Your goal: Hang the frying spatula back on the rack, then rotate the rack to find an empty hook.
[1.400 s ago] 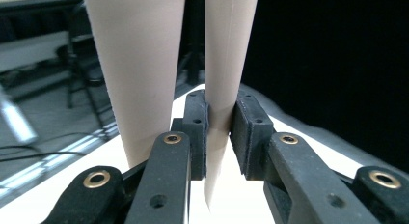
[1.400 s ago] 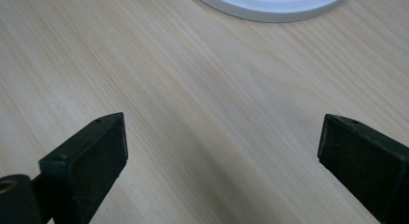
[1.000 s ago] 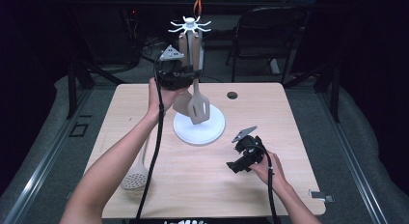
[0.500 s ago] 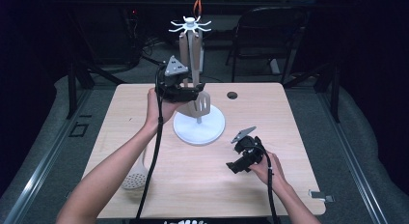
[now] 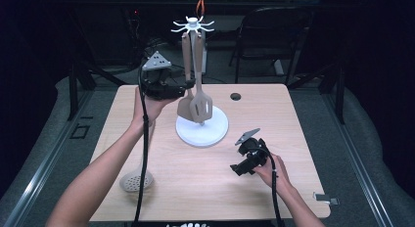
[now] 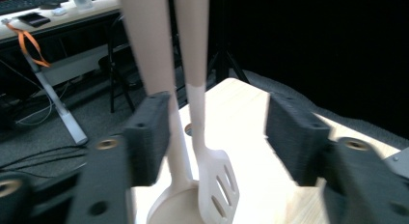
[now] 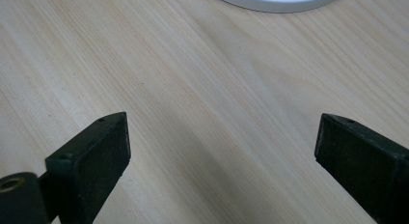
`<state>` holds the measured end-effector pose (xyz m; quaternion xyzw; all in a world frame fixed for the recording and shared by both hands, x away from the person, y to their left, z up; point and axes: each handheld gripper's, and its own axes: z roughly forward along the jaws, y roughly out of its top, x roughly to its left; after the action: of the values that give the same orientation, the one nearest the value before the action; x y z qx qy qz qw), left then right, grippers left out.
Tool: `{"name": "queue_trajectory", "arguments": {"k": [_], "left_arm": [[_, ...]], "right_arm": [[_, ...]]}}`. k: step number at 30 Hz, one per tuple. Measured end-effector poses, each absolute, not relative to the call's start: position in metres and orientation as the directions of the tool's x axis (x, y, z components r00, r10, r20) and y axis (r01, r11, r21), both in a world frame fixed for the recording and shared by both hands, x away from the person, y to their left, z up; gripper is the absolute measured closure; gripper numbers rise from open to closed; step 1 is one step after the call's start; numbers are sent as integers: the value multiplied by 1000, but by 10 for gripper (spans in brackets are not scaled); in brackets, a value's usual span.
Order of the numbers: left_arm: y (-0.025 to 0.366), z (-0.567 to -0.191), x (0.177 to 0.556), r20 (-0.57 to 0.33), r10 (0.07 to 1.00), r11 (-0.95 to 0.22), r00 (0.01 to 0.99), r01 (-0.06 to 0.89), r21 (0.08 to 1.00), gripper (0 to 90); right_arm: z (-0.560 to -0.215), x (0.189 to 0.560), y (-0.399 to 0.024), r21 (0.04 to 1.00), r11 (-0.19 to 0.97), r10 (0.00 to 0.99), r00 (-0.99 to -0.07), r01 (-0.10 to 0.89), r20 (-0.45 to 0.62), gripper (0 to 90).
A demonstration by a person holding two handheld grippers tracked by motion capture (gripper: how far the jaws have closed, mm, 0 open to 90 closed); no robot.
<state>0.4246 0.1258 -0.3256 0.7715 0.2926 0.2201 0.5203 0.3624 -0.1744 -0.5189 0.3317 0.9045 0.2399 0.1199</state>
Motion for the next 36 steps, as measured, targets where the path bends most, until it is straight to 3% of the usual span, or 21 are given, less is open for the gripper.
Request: {"name": "queue_trajectory", "arguments": {"k": [11, 14, 36], "left_arm": [[148, -294, 427, 76, 726, -239, 684, 148, 960, 839], [149, -286, 431, 89, 736, -235, 671, 131, 963, 885], [141, -254, 461, 107, 786, -227, 609, 123, 966, 900]], "right_arm": [[-520, 363, -173, 508, 669, 655, -753, 542, -59, 56], [-520, 363, -172, 514, 664, 656, -753, 543, -52, 56], [-521, 363, -174, 505, 677, 648, -759, 536, -62, 58]]}}
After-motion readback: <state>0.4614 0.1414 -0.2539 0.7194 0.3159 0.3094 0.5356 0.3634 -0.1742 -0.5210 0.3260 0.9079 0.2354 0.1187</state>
